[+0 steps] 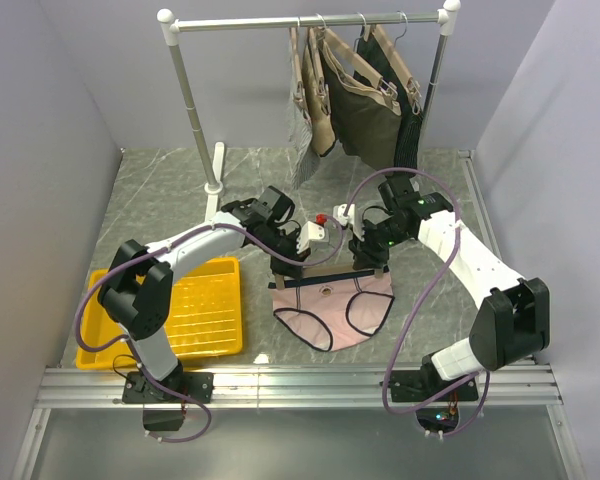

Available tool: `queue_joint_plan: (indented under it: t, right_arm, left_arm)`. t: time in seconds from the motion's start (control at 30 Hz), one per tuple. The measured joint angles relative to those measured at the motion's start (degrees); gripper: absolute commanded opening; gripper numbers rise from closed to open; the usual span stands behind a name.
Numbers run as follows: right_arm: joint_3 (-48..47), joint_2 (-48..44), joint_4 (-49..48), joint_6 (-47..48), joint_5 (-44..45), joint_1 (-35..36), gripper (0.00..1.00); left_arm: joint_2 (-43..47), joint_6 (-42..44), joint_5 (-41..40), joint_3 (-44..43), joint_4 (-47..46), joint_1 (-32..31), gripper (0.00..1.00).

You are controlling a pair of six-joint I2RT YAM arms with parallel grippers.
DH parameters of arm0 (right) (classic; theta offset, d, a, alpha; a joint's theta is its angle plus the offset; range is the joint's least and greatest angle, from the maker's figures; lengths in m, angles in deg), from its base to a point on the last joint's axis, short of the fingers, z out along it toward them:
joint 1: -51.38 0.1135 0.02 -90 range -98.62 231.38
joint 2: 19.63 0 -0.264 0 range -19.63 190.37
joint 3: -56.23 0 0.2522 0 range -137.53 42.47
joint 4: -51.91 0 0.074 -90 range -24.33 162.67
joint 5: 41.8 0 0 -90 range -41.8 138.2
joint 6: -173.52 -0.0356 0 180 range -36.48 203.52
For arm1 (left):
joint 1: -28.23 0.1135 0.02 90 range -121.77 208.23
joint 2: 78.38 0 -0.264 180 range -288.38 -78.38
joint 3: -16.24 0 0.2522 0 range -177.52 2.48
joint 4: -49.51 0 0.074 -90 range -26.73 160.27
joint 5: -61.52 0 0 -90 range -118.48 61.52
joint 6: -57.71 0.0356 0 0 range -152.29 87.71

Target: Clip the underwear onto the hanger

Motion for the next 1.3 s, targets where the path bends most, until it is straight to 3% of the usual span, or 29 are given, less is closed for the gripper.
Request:
queue_joint_plan:
  t: [0.2,0.3,0.47,0.63,0.73,0.77,0.87,1.3]
  right_arm:
    - [0.00,0.13,-0.11,-0.39,0.66,0.11,0.35]
    - [0.02,0.17,-0.11,-0.35,0.79,0.13,0.26]
    - [0.02,0.39,0.31,0.55,0.59,0.26,0.01]
    - [0.02,0.44,0.57,0.94,0.52,0.35,0.00]
    - [0.02,0.48,0.59,0.96,0.50,0.35,0.00]
    - [0.02,0.48,0.68,0.94,0.50,0.35,0.00]
    - [0.02,0.63,1.38,0.83,0.55,0.35,0.00]
    - [-0.02,1.46,1.33,0.96,0.44,-0.15,0.00]
  left_arm:
    - [0.00,-0.76,0.00,-0.04,0.00,0.00,0.00]
    - [0.00,-1.07,0.00,-0.04,-0.02,0.00,0.00]
    - [0.00,-0.63,-0.20,-0.15,0.00,0.09,0.00]
    - [0.00,-0.31,-0.24,-0.15,-0.02,0.15,0.05]
    - [0.00,-0.39,-0.31,-0.15,-0.02,0.22,0.19]
    - [0.00,-0.46,-0.35,-0.15,-0.13,0.28,0.28]
    - [0.00,-1.51,-0.48,-0.15,-1.62,0.63,0.40]
    - [0.00,-3.80,1.64,0.11,-4.22,2.49,0.51]
